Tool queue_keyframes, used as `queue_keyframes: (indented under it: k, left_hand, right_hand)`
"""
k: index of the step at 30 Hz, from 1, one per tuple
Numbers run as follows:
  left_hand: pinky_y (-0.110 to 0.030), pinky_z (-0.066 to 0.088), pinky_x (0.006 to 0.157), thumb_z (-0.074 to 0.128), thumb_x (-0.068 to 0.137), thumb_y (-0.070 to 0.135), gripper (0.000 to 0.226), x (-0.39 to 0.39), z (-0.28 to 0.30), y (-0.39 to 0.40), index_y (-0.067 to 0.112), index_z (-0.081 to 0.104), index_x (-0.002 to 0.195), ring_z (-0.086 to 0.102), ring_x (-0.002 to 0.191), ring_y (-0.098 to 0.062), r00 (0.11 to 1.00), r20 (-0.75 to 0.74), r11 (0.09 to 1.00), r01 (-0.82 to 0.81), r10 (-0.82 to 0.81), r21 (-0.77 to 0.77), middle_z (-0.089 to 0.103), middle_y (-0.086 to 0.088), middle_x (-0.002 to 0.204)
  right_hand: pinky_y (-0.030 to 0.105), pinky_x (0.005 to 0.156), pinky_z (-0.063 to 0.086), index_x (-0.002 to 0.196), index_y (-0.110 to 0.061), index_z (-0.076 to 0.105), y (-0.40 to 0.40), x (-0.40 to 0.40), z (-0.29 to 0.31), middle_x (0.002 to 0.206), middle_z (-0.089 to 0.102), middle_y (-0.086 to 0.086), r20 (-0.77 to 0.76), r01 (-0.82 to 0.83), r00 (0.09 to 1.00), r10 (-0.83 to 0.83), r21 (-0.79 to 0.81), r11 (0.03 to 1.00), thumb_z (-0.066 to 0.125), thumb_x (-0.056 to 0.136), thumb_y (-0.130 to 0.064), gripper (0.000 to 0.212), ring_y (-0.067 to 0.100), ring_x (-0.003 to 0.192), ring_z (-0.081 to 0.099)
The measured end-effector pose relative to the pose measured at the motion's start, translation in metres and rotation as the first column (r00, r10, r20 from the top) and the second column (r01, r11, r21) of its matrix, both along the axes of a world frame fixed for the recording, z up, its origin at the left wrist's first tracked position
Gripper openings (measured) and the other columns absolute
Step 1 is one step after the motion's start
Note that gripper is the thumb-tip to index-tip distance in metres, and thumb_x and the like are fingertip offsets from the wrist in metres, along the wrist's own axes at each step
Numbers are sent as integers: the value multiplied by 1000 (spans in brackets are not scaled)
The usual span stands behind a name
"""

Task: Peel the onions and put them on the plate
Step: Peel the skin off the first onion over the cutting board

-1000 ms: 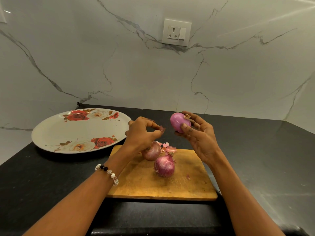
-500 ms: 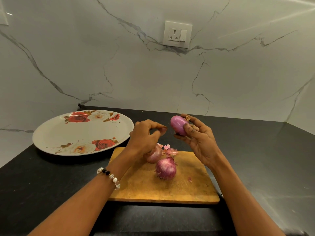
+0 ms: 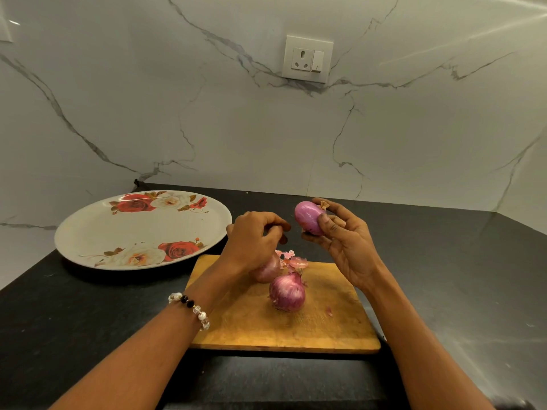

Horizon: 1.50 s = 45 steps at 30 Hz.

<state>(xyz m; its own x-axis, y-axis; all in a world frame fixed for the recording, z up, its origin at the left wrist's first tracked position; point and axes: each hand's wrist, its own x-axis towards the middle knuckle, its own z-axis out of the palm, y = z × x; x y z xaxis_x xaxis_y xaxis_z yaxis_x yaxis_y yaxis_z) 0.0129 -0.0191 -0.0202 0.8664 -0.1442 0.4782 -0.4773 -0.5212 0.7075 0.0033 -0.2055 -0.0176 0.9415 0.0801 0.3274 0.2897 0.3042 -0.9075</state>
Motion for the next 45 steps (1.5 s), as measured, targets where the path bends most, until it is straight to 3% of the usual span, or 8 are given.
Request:
queue_keyframes:
  k: [4,9,16,19,29,34,38,45]
  left_hand:
    - [-54,47,87,58,86,46,31,-4,2,-2,21,72,97,64,86,-14,999,30,999,24,-25,42,72,5,88]
    - [-53,46,91,54,71,60,54,-11,8,-3,20,73,102,62,92,-11,998,8,998,68,-68,0,72,5,96]
    - [-13,47,72,67,85,31,28,-11,10,-2,12,71,106,61,79,-4,993,-94,996,68,-74,-66,70,1,92]
    - [-11,46,69,67,86,23,21,-11,10,-1,11,71,103,62,78,-6,992,-107,995,58,-67,-82,68,3,86]
    - [-15,49,71,66,87,22,14,-9,10,0,13,72,96,65,83,-13,977,-168,972,91,-130,-218,70,2,85]
    - [-25,53,76,67,86,24,12,-8,10,1,14,73,89,65,83,-17,971,-190,966,97,-145,-240,71,-2,82]
    - [-19,51,70,66,86,19,8,-8,8,1,13,72,88,65,78,-15,977,-177,974,82,-121,-213,69,1,78]
    - [-13,50,66,64,87,12,7,-6,7,0,15,70,87,63,74,-12,984,-150,979,67,-97,-193,66,4,76]
  right_hand:
    - [34,76,61,119,-14,65,-2,3,-2,119,67,5,20,9,1000,-10,8,1000,94,51,-48,81,29,109,67]
    - [37,78,60,119,-16,65,1,2,-3,127,61,16,40,3,999,0,-74,997,94,49,-51,84,34,111,66]
    - [49,85,59,126,-11,59,1,1,-6,130,56,17,62,0,998,10,-158,988,84,66,-21,65,35,111,66]
    - [51,86,58,125,-11,59,1,0,-5,130,56,15,62,1,998,10,-175,985,79,67,-13,62,36,112,65]
    - [45,80,61,123,-15,62,1,2,-4,130,56,14,51,-8,999,14,-126,992,97,47,-42,88,34,113,65]
    - [39,76,61,120,-16,63,4,-1,-3,128,58,16,10,-41,999,42,-114,993,97,49,-41,82,36,112,65]
    - [36,74,61,120,-14,60,5,-4,-1,130,56,18,-13,-49,999,48,-117,992,83,64,-25,62,34,109,67]
    - [35,70,62,118,-13,61,7,-5,0,123,60,15,-31,-54,998,51,-91,994,83,64,-32,62,33,103,70]
